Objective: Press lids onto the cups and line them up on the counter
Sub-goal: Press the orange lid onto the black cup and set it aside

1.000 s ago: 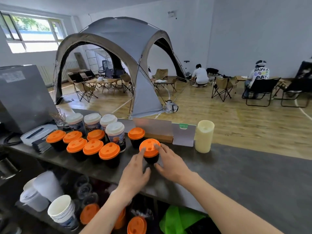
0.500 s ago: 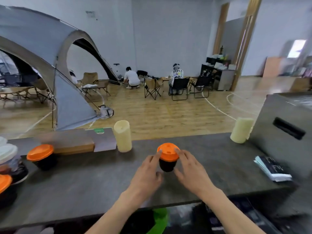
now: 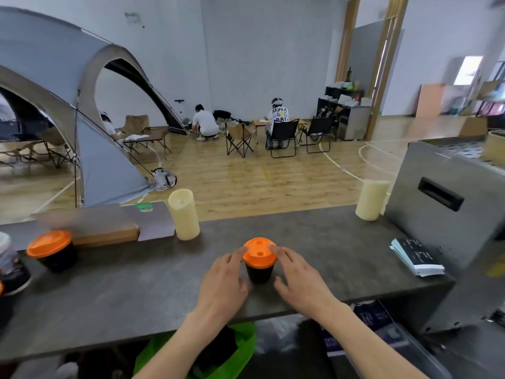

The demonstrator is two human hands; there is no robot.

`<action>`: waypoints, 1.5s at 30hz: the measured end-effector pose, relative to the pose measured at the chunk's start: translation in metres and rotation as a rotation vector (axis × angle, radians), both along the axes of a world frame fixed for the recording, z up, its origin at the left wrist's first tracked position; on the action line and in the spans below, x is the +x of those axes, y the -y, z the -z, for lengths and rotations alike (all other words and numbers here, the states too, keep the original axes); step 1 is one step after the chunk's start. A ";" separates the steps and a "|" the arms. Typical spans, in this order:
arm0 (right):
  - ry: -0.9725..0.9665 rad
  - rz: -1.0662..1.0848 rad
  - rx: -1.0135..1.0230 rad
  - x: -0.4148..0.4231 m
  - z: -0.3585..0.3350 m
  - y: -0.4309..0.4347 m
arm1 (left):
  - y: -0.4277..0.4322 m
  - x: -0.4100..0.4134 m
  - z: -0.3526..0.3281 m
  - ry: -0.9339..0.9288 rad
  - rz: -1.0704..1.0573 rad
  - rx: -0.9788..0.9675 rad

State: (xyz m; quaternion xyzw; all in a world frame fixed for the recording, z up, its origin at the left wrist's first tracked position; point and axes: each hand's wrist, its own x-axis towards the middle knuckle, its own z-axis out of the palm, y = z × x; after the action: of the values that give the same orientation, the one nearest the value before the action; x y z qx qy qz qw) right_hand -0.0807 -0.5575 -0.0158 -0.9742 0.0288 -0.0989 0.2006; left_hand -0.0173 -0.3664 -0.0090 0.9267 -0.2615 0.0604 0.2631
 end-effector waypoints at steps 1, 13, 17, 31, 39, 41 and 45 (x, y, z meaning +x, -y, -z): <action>0.004 -0.004 -0.014 0.001 -0.003 0.002 | 0.001 0.001 -0.003 0.042 -0.019 0.015; -0.201 -0.115 -0.131 0.023 -0.012 0.003 | 0.024 0.020 -0.006 0.004 0.166 0.393; -0.208 -0.121 -0.157 0.025 -0.008 0.006 | 0.026 0.021 -0.004 0.002 0.168 0.383; 0.083 0.181 -0.289 0.007 -0.004 -0.032 | 0.018 0.042 -0.024 0.098 0.110 0.519; -0.144 -0.063 -0.184 0.034 0.001 -0.009 | 0.030 0.021 -0.003 0.101 0.164 0.455; -0.139 -0.066 -0.145 0.034 0.006 -0.008 | 0.030 0.022 0.004 0.095 0.154 0.412; -0.114 -0.048 -0.167 0.033 0.000 -0.013 | 0.029 0.025 0.007 0.082 0.169 0.375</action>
State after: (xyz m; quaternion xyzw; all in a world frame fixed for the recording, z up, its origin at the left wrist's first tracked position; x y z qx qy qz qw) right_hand -0.0481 -0.5449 -0.0160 -0.9921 0.0086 -0.0403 0.1189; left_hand 0.0077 -0.3955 -0.0161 0.9310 -0.3554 0.0259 0.0791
